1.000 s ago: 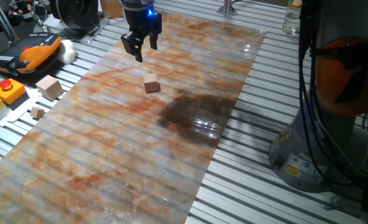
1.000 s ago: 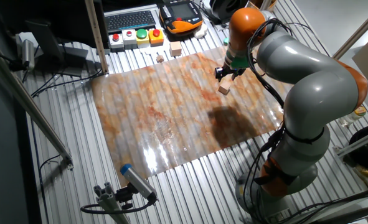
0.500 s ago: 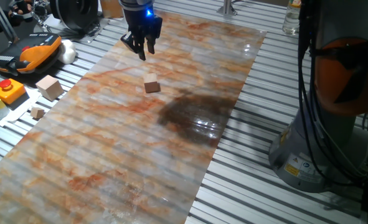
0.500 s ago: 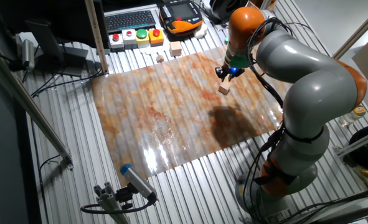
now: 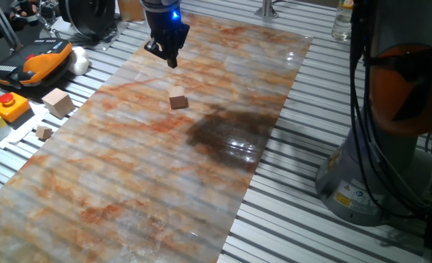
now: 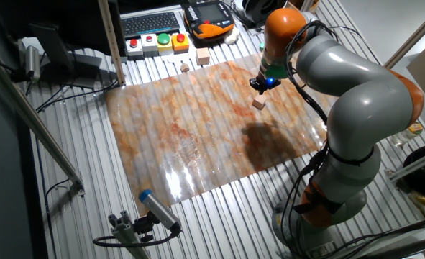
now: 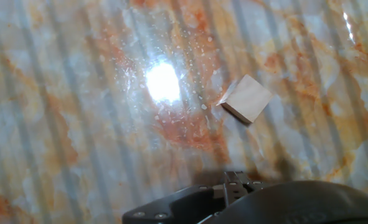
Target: Hold a small block with the gripper and sweep it from left to right on the table
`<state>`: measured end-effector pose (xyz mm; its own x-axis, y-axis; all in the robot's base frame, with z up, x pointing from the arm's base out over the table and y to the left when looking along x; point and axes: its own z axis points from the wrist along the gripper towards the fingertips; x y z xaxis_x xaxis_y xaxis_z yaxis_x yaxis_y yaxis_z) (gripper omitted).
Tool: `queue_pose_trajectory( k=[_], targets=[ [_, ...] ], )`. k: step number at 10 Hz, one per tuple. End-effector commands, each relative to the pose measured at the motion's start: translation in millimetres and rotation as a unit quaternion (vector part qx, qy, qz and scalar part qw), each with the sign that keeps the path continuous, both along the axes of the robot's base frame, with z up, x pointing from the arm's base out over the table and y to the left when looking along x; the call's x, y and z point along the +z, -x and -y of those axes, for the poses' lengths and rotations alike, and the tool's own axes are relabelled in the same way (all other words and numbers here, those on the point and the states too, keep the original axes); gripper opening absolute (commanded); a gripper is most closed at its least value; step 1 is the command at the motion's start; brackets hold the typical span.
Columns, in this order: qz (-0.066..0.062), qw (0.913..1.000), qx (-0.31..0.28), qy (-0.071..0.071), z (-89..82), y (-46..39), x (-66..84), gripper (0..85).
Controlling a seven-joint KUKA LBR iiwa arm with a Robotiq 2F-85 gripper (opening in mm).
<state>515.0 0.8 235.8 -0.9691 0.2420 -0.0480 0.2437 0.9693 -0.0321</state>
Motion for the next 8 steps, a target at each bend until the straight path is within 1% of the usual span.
queue_pose_trajectory(
  k=[1,2,3,6,8],
  targets=[
    [-0.001,1.0,0.001,-0.001,0.1,0.1,-0.1,0.0],
    [-0.002,1.0,0.002,-0.001,0.1,0.1,-0.1,0.0],
    [-0.005,1.0,0.002,-0.006,0.1,0.1,-0.1,0.0],
    [-0.01,0.9996,0.006,-0.025,0.1,0.1,-0.1,0.0],
    [-0.008,0.9997,0.004,-0.024,0.1,0.1,-0.1,0.0]
  ],
)
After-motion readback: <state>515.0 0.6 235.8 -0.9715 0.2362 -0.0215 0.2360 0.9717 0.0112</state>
